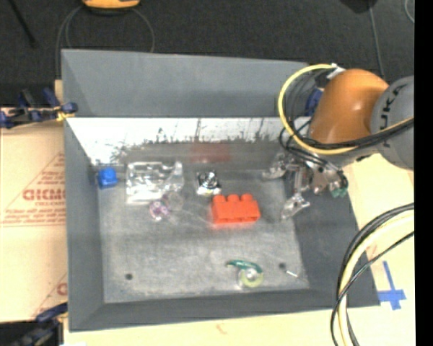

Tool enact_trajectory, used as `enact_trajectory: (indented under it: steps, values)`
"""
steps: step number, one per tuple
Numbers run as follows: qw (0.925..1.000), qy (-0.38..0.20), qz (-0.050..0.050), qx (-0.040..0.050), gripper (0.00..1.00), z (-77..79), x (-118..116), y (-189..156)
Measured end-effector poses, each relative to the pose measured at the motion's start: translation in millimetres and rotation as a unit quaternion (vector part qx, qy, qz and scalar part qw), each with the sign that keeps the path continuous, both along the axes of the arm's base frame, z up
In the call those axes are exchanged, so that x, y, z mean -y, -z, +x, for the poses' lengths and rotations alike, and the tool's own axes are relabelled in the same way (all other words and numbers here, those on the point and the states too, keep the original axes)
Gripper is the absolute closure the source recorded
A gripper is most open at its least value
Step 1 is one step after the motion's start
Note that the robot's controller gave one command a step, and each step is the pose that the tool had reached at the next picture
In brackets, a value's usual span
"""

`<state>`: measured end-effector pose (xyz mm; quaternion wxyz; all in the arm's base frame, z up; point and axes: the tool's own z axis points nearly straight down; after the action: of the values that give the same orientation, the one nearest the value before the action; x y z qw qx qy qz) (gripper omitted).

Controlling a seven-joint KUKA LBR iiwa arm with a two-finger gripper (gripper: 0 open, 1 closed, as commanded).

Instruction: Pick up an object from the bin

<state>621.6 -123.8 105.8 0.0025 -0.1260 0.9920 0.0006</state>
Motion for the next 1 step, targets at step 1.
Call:
enact_trajectory:
  steps: [1]
  values:
    - [0.9989, -0.047, 0.0, 0.0015, 0.0, 28.8, -100.7, 24.8]
